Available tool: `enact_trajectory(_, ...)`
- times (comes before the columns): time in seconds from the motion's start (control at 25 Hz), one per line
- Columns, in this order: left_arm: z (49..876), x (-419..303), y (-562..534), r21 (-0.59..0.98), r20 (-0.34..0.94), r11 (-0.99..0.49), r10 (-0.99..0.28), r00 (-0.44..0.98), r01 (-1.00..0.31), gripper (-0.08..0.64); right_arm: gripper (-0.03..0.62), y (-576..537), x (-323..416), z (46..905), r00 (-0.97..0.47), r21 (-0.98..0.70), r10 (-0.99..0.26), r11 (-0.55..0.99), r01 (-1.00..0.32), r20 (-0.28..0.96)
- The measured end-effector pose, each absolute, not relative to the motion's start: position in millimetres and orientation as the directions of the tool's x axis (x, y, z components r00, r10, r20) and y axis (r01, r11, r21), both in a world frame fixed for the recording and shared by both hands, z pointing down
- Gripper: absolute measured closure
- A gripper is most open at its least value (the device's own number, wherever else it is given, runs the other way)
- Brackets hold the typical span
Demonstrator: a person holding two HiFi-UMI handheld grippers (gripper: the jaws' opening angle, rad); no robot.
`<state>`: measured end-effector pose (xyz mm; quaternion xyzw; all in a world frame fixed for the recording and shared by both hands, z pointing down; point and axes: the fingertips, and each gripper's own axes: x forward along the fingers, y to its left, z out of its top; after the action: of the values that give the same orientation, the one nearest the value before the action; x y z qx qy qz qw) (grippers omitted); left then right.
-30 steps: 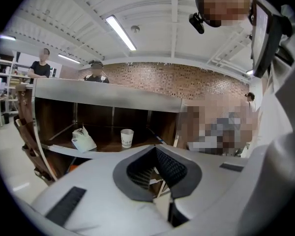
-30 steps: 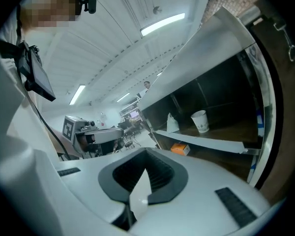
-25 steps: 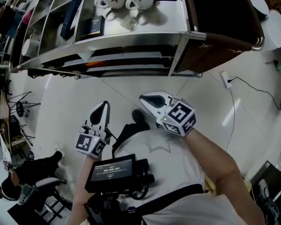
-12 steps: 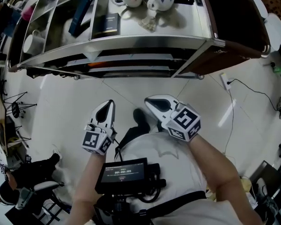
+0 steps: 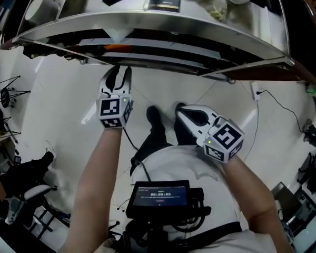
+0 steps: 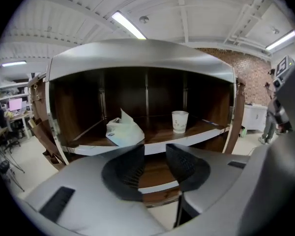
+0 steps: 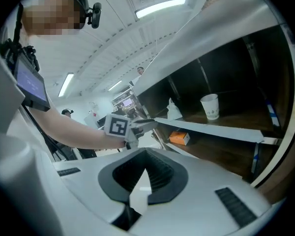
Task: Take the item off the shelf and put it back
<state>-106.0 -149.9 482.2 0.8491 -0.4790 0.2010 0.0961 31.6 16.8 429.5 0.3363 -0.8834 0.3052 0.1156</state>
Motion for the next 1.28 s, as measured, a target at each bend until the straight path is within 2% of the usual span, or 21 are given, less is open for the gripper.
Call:
enact_trajectory(0.08,491,-110,-174,-0.043,0.444,-0.514,-0.778,0.445,-0.857,0.386,0.586,16,29,432,-0.74,-0.464,-0.525,0.576,-0.673,0.42)
enact_trajectory(0.24,502,-112,-217,-0.075,0.457,-0.525,-0.774,0.438,-0.848,0.354,0.588,15,29,437,-0.714,-0.475,-0.554,0.535,-0.699,0.427)
enact_trajectory(0.52,527,-105,-267,-0.142,0.512,-0.581,-0.736,0.443,-0.802,0.355,0.586,22,51,450,-0.64,-0.479,-0.606,0.434,-0.763,0.472)
enact_trajectory(0.56,529,-106,-271,-0.157,0.519,-0.581,-0.737,0.433,-0.799,0.372,0.588,22,53,451,-0.633,-0.48,-0.612,0.423,-0.769,0.474)
enact_trajectory(0.68,531,-106,-279,-0.178,0.516,-0.571,-0.748,0.418,-0.802,0.522,0.588,23,57,453,-0.616,-0.481,-0.624,0.4,-0.781,0.481)
enact_trajectory(0.72,531,-106,-279,-0.178,0.513,-0.57,-0.749,0.419,-0.802,0.534,0.586,23,57,454,-0.613,-0.48,-0.625,0.396,-0.782,0.483)
enact_trajectory(1.28,500,-112,-237,-0.182,0.469,-0.606,-0.746,0.473,-0.775,0.552,0.588,13,49,444,-0.636,-0.47,-0.626,0.439,-0.766,0.452)
